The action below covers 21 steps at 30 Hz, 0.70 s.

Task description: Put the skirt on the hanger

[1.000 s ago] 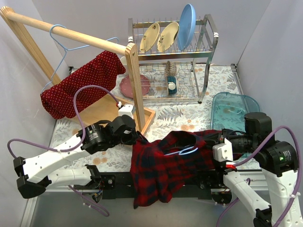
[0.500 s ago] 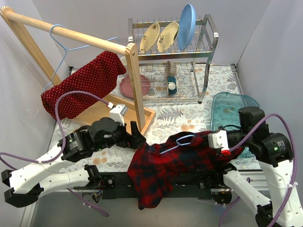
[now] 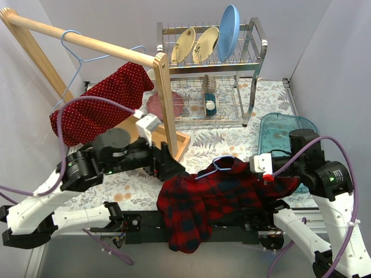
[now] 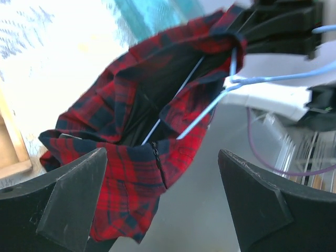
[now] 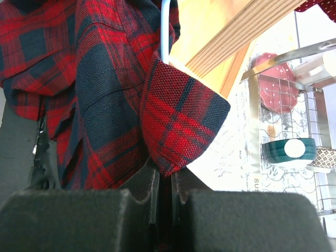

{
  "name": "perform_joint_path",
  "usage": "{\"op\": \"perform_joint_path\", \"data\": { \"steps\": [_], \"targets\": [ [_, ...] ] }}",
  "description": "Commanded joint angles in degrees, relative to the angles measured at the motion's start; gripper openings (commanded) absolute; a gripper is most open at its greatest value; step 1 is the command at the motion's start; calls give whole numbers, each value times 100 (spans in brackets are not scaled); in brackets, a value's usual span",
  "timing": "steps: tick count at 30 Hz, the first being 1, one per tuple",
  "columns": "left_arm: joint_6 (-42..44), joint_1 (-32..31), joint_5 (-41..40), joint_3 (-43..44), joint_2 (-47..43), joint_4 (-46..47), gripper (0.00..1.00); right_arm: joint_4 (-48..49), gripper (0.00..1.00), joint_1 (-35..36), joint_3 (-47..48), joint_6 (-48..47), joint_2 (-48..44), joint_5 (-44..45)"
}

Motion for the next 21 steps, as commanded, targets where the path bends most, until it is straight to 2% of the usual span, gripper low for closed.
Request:
{"op": "perform_joint_path", "data": {
  "steps": [1, 7, 9, 10, 11, 12, 14, 15, 16, 19, 21],
  "targets": [
    [182, 13, 473, -45, 545, -361, 86, 367, 1, 25, 58, 52, 21, -203],
    [181, 13, 323, -177, 792, -537, 82, 349, 1, 25, -30, 52, -67, -160],
    [164, 13, 454, -204, 810, -511, 76, 340, 1, 25, -39, 35, -76, -142],
    [164, 13, 534, -221, 819, -476, 71, 349, 1, 25, -48, 43, -76, -142],
    [146, 13, 691, -256, 793, -423, 60, 349, 1, 25, -48, 34, -76, -133],
    [137, 13, 762, -265, 775, -327, 57, 358, 1, 25, -57, 34, -76, -151],
    [120, 13, 929, -274, 749, -282, 43, 358, 1, 25, -57, 34, -76, -168],
    [120, 13, 965, -283, 748, -256, 24, 375, 1, 25, -65, 52, -84, -168],
    [102, 13, 1000, -300, 705, -230, 17, 376, 1, 25, -65, 52, -93, -168],
    [76, 13, 1149, -362, 600, -89, 0, 367, 1, 25, -74, 69, -120, -160],
    [58, 13, 1071, -353, 555, -19, 0, 367, 1, 25, -83, 69, -128, -151]
  ]
}}
